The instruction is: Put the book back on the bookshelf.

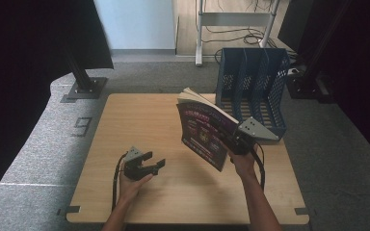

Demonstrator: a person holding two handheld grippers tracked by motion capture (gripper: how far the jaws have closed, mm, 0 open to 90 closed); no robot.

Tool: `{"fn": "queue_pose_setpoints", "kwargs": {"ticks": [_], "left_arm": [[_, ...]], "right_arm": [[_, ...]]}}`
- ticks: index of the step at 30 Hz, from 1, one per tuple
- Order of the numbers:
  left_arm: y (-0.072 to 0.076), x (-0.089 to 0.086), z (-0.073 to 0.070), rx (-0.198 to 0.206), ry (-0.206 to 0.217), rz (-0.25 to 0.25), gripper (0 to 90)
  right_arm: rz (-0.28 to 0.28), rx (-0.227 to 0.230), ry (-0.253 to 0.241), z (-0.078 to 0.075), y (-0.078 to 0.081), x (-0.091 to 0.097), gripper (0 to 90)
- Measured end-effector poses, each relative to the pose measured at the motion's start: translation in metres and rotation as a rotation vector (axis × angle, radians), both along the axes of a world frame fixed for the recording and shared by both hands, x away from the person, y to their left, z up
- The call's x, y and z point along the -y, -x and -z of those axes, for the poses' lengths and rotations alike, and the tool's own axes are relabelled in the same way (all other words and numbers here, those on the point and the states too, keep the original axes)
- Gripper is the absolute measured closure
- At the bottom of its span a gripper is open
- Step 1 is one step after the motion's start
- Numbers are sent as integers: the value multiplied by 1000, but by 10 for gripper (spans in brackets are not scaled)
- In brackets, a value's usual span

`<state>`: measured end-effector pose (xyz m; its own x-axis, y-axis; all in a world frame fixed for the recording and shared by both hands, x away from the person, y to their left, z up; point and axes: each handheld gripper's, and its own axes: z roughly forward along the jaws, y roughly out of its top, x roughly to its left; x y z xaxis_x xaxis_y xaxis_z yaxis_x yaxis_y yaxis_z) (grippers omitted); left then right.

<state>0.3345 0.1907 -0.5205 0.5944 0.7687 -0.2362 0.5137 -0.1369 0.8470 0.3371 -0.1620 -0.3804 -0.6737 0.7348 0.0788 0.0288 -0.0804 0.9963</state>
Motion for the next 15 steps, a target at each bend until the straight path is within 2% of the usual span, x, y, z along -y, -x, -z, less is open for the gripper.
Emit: {"fn": "queue_pose_setpoints", "kwargs": {"ticks": [15], "left_arm": [[-1,-6,2,-3,3,-23,284]], "right_arm": [[31,9,-13,-11,-1,10,813]]}}
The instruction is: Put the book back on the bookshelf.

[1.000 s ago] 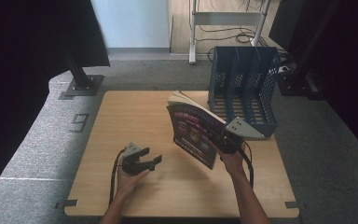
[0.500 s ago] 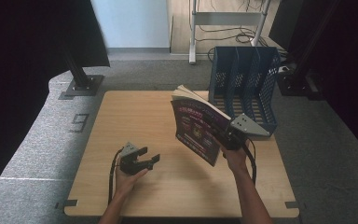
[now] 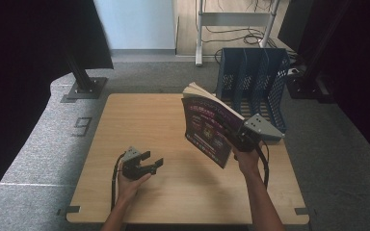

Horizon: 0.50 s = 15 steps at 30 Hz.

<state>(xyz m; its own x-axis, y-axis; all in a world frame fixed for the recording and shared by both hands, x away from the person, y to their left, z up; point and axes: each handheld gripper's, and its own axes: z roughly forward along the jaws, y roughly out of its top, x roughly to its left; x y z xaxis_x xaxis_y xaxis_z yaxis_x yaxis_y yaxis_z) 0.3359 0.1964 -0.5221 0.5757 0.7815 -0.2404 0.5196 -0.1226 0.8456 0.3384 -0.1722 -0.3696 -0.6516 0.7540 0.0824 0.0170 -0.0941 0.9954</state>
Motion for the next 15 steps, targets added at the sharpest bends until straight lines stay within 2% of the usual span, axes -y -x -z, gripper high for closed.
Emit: {"fn": "queue_pose_setpoints", "kwargs": {"ticks": [15], "left_arm": [[-1,0,2,-10,-5,0,284]], "right_arm": [[29,1,-9,-5,-1,10,813]]}}
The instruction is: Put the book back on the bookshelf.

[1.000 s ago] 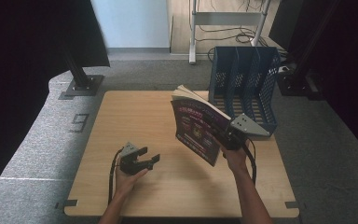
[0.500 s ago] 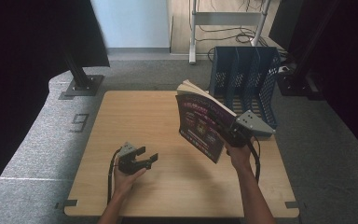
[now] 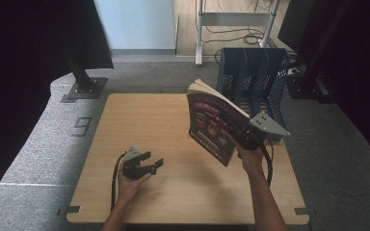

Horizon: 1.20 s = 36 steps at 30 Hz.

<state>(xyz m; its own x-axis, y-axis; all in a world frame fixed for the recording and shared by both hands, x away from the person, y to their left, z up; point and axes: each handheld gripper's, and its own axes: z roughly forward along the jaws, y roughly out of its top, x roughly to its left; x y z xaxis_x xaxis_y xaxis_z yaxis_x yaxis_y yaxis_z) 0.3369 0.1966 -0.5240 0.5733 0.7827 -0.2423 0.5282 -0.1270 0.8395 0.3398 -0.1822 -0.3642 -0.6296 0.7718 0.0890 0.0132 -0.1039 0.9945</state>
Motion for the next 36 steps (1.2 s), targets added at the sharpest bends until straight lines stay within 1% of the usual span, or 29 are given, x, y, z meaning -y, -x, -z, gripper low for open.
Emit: {"fn": "queue_pose_setpoints", "kwargs": {"ticks": [3,23,33,36], "left_arm": [[0,0,0,-1,0,1,284],[0,0,2,-10,3,5,284],[-1,1,2,-18,2,6,285],[-1,1,3,-21,-1,8,285]], "right_arm": [[5,2,4,-2,0,2,813],[70,10,-33,-9,0,20,813],[84,10,-33,-12,-1,27,813],[97,14,-29,-13,0,29,813]]}}
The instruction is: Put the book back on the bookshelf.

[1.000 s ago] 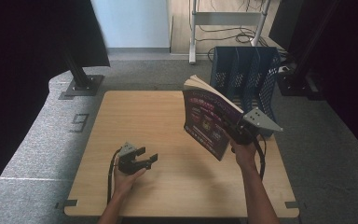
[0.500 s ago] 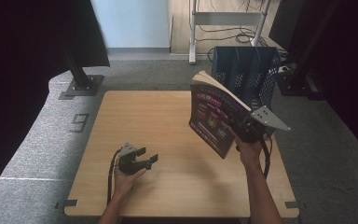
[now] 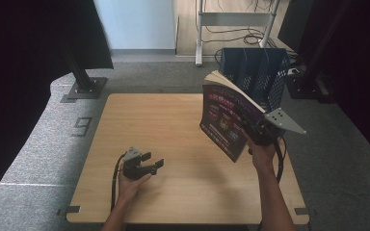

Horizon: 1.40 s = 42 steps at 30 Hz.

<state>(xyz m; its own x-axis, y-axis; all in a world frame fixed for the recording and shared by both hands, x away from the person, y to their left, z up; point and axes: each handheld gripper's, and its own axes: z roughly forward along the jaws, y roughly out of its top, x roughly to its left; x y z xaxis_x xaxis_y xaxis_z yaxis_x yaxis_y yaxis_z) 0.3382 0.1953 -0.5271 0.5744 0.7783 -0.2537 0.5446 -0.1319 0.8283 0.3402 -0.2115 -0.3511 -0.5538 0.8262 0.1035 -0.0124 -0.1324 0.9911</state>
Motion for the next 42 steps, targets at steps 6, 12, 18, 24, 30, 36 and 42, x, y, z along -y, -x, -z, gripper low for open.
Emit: {"fn": "queue_pose_setpoints", "kwargs": {"ticks": [6,12,18,24,30,36,42], "left_arm": [[0,0,0,-3,-4,4,285],[0,1,0,-6,-6,7,285],[0,1,0,-6,-4,8,285],[0,2,0,-4,-7,9,285],[0,2,0,-5,-6,9,285],[0,2,0,-5,-6,9,285],[0,2,0,-5,-5,9,285]], "right_arm": [[17,7,-3,-4,0,7,813],[44,10,-7,-7,0,14,813],[61,6,-7,-7,-1,20,813],[78,5,-12,-7,-2,25,813],[97,6,-11,-8,-3,31,813],[114,5,-13,-9,-4,36,813],[135,-2,-16,-8,-6,41,813]]}}
